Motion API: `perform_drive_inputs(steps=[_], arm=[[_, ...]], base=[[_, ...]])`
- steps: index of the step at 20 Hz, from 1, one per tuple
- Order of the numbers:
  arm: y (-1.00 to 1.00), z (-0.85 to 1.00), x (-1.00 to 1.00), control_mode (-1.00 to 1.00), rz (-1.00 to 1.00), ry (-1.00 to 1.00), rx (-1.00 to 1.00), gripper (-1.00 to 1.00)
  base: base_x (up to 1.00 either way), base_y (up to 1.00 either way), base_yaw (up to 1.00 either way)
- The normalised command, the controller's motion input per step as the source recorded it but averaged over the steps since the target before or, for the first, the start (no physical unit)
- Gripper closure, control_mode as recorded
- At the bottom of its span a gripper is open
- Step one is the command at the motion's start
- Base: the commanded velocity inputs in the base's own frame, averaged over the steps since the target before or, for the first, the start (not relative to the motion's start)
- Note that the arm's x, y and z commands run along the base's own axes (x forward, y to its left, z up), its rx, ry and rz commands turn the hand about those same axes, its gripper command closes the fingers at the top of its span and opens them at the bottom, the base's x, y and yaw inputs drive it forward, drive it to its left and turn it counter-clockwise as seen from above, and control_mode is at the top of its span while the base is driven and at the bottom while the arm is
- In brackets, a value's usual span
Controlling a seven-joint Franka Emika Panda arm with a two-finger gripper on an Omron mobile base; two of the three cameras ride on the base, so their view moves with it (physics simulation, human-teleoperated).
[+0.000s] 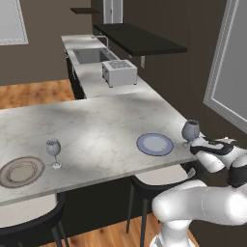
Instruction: Retrieve the wine glasses from the counter and place one next to each plate.
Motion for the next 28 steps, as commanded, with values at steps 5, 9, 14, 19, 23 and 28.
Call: perform_drive_inputs(steps=[5,9,14,19,23,28], arm=[[0.0,0.68,-0.55,-1.0,0.0,0.18,0.0,-1.0],[0.0,0.99,-0.67,-1.0,0.0,0.17,0.0,-1.0],[0.05,1.0,-0.6,-1.0,0.0,0.05,0.0,-1.0],[0.55,1.0,-0.28,-1.0,0.0,0.01,-0.02,-1.0],[0.97,1.0,-0.01,-1.0,0.01,0.0,-0.11,-1.0],[1.0,1.0,0.0,-1.0,0.01,0.0,-0.19,-1.0]], base=[[0.0,0.0,0.0],[0.0,0.0,0.0],[0.0,0.0,0.0],[0.0,0.0,0.0],[0.0,0.0,0.0],[0.0,0.0,0.0]])
